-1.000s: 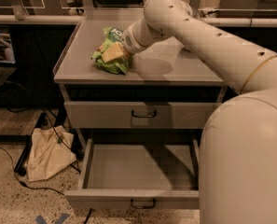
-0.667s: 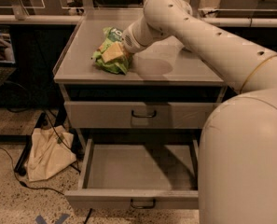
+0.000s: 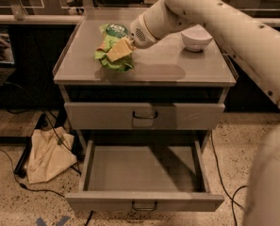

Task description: Place green rice chip bag into middle drawer

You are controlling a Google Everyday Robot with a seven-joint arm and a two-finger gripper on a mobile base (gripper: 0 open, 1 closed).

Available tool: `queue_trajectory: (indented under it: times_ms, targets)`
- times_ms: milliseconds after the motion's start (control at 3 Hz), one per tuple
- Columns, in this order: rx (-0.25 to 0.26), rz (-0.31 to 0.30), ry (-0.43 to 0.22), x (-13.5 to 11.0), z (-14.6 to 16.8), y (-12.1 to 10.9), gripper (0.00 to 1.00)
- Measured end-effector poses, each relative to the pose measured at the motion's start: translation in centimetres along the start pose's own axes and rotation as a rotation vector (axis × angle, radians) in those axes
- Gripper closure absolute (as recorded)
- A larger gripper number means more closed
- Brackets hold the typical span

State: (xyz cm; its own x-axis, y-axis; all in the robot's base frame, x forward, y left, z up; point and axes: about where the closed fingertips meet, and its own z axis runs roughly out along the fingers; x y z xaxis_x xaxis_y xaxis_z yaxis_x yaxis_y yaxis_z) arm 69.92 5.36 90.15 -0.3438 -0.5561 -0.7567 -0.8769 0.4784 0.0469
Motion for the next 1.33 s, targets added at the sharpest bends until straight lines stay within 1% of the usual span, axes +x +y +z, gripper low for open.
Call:
queue_trajectory:
  times_ms: [333,667,1000,1333]
  targets:
    - [-0.064,-0.045,-0.007,2.4,-2.3,3.8,1.00]
    - [-0.090,-0.054,-0.043,4.8,-4.7,7.7,1.00]
    - [-0.071,-0.016,-0.073,8.4,-6.8,10.9,1.00]
    - [-0.071,-0.016,-0.073,8.4,-6.8,10.9,1.00]
